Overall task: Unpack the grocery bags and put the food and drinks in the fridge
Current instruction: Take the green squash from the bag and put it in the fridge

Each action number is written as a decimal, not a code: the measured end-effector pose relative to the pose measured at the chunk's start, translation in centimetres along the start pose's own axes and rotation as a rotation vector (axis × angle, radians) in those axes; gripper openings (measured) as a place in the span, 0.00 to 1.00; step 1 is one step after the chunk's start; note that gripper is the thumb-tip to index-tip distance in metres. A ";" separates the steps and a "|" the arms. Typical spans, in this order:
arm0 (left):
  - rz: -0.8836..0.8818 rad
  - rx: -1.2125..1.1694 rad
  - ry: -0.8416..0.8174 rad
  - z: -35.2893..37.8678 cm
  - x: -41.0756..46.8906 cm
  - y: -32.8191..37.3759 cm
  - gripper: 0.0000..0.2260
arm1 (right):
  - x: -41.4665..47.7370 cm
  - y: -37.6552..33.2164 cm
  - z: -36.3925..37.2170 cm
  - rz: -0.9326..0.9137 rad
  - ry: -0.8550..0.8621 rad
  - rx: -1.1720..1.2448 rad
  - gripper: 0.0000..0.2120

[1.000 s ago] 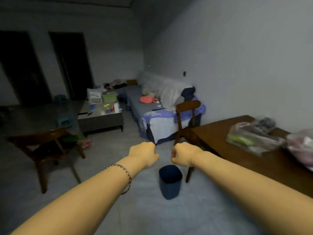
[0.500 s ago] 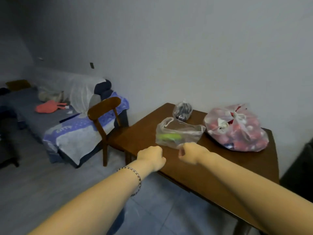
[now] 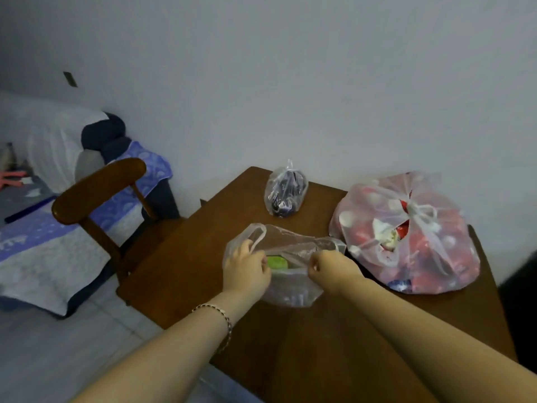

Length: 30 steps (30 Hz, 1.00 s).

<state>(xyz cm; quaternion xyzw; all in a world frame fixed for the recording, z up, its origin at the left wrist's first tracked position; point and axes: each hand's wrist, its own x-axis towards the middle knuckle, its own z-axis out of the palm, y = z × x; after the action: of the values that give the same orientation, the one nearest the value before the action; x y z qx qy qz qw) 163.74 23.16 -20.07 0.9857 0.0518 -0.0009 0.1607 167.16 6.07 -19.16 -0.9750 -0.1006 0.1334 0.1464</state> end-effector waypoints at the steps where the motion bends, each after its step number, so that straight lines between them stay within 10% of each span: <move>1: 0.007 0.006 -0.010 0.6 1.6 -0.4 0.11 | 1.7 0.0 0.2 -0.014 0.003 0.003 0.11; 8: -0.096 0.251 -0.334 4.8 11.0 -3.9 0.16 | 11.8 -1.1 4.2 -0.163 -0.131 -0.025 0.15; 13: -0.275 0.153 -0.447 6.9 14.3 -8.2 0.42 | 16.9 -2.3 7.9 -0.293 -0.251 -0.213 0.21; 30: 0.054 -0.108 -0.447 5.4 19.9 -13.0 0.41 | 20.1 -4.9 8.2 0.029 -0.468 -0.157 0.27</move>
<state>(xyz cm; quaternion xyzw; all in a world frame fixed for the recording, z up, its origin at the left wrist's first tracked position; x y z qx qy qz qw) 182.23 35.71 -29.65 0.9519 -0.0114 -0.2121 0.2207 183.01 17.51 -29.87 -0.9274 -0.1279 0.3492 0.0410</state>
